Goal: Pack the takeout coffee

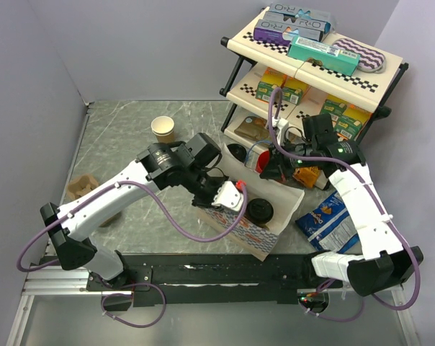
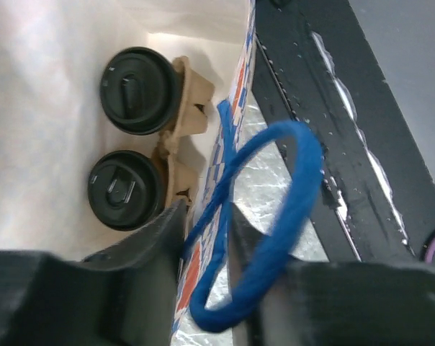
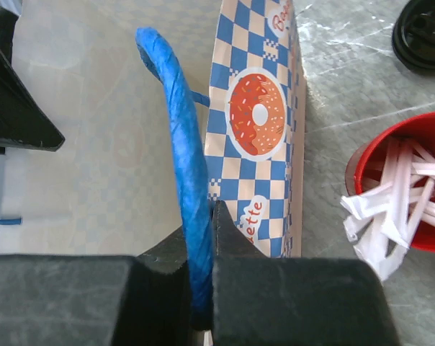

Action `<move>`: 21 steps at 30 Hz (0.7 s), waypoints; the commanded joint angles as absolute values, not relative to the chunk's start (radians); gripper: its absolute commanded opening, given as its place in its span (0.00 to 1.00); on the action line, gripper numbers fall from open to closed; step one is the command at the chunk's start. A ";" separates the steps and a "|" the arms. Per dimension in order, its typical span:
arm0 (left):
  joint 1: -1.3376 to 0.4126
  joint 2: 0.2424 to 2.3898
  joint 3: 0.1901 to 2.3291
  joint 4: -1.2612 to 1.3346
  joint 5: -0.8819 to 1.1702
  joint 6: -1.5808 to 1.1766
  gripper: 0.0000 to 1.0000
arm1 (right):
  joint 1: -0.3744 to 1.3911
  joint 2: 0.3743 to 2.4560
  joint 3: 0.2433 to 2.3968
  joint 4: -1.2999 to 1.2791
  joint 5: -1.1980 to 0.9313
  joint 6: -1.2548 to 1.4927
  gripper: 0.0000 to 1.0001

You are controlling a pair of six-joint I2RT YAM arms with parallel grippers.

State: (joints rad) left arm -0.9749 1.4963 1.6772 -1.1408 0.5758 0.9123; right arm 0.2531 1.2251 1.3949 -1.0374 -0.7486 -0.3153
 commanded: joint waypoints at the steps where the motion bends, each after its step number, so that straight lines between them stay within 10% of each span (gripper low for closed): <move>1: -0.983 1.491 1.660 -1.178 0.617 0.925 0.22 | 0.285 1.209 1.423 -1.020 -0.736 -0.327 0.00; 3: -0.985 1.479 1.646 -1.177 0.623 0.917 0.01 | 0.308 1.206 1.437 -1.023 -0.749 -0.327 0.00; 21: -1.074 1.305 1.466 -1.058 0.506 0.943 0.01 | 0.422 1.175 1.462 -0.996 -0.813 -0.290 0.00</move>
State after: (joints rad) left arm -1.0683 1.3258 1.4681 -1.0664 0.5236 0.9257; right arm 0.4091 1.1786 1.4235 -1.0241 -0.7765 -0.2989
